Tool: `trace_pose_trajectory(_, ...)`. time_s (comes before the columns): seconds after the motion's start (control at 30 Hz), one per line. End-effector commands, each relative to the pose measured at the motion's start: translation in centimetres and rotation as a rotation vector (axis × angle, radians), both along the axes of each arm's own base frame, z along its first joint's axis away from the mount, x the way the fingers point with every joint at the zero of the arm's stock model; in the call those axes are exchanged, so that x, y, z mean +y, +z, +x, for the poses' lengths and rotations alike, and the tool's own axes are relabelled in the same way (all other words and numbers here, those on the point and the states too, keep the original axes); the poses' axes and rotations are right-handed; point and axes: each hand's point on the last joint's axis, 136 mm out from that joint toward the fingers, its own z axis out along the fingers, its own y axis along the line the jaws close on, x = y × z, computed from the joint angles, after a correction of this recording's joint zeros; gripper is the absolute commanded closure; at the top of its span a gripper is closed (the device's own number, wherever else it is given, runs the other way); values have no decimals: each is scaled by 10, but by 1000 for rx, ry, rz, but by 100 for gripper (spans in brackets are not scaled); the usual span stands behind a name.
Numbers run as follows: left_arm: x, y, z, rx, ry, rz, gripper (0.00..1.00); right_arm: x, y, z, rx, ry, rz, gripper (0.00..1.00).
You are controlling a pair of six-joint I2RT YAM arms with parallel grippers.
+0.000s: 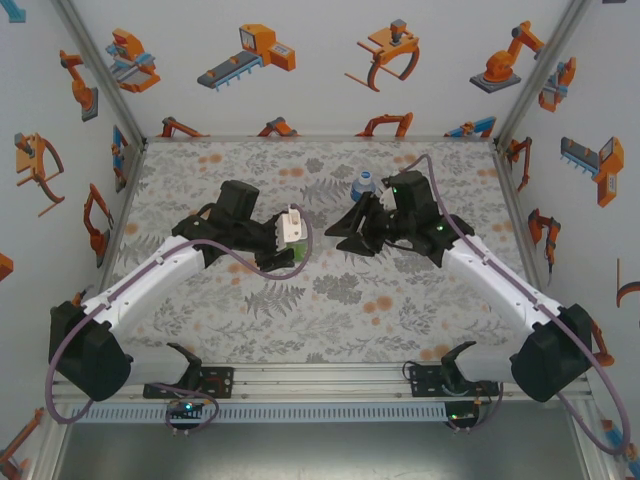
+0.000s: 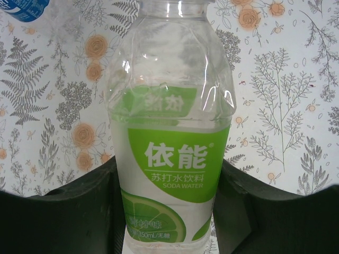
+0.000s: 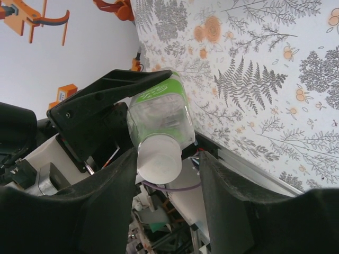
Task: Screw on the bottle caps
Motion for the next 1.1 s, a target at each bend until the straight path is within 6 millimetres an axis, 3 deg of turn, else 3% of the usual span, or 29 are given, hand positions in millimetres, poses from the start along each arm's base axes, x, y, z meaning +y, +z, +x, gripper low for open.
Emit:
trace_pose_trajectory(0.0,-6,18,-1,-28,-25,-49,100,1,12,-1,-7,-13,58,56)
trace_pose_trajectory(0.27,-7,17,-1,-25,-27,-48,100,0,10,-2,-4,-15,65,65)
trace_pose_trajectory(0.47,-7,16,0,-23,-23,-45,100,1,9,-4,18,-15,74,55)
trace_pose_trajectory(1.07,-7,13,1,-13,-18,-38,100,5,13,-6,39,-4,112,61)
